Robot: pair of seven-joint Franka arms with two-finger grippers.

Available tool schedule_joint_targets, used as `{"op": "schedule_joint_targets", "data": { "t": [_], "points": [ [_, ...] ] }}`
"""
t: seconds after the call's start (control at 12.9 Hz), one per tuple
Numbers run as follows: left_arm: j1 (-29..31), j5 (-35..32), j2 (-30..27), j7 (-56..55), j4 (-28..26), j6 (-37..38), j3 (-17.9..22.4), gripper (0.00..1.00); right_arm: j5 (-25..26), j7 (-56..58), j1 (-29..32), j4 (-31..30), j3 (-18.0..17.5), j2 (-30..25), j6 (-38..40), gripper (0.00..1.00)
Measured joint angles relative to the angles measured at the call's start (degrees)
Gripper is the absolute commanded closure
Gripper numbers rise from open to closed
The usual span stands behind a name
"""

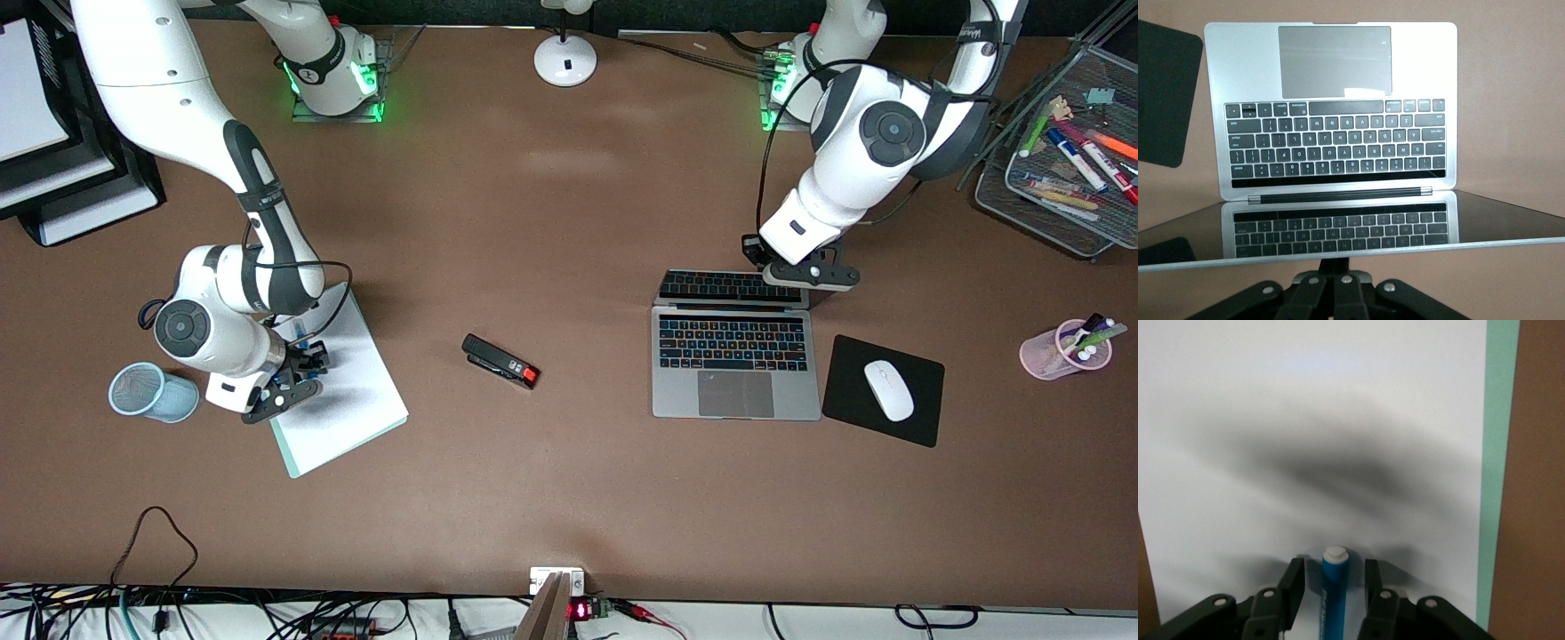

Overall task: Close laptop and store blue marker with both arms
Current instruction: 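Grasp the blue marker with the right gripper while the left gripper reaches the laptop lid, then lift the marker toward the cup while the left gripper pushes the lid down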

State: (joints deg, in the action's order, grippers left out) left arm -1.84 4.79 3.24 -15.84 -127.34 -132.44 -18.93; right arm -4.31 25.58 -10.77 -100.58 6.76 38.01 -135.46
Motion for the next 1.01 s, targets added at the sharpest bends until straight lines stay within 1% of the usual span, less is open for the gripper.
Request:
{"op": "schedule_joint_targets", "data": {
  "t": [0.23, 0.31, 0.39, 0.47, 0.54, 0.7, 1.01],
  "points": [
    [0.2, -0.2, 2.4, 0.0, 2.3, -0.9, 0.0, 1.00, 0.0, 0.0, 0.0, 0.0, 0.0, 0.0, 0.0, 0.77],
    [0.3, -0.3, 3.5, 0.0, 3.0, -1.9, 0.1, 1.00, 0.0, 0.0, 0.1, 0.0, 0.0, 0.0, 0.0, 0.78],
    [0.3, -0.3, 4.7, 0.0, 3.4, -3.5, 0.1, 1.00, 0.0, 0.0, 0.1, -0.1, 0.0, 0.0, 0.0, 0.82],
    [0.3, -0.3, 5.9, 0.0, 3.7, -5.1, 0.1, 1.00, 0.0, 0.0, 0.2, -0.2, 0.0, 0.0, 0.0, 0.83],
    [0.3, -0.3, 7.3, 0.0, 3.9, -6.7, 0.1, 1.00, 0.0, 0.0, 0.2, -0.2, 0.0, 0.0, 0.0, 0.86],
    [0.4, -1.0, 9.6, 0.0, 5.0, -8.3, 0.3, 1.00, 0.0, 0.0, 0.2, -0.3, 0.0, 0.0, 0.0, 0.88],
    [0.5, -3.2, 14.0, 0.0, 9.5, -8.5, 1.2, 1.00, 0.0, 0.0, 0.1, 0.0, 0.0, -0.5, -0.4, 0.89]
  ]
}}
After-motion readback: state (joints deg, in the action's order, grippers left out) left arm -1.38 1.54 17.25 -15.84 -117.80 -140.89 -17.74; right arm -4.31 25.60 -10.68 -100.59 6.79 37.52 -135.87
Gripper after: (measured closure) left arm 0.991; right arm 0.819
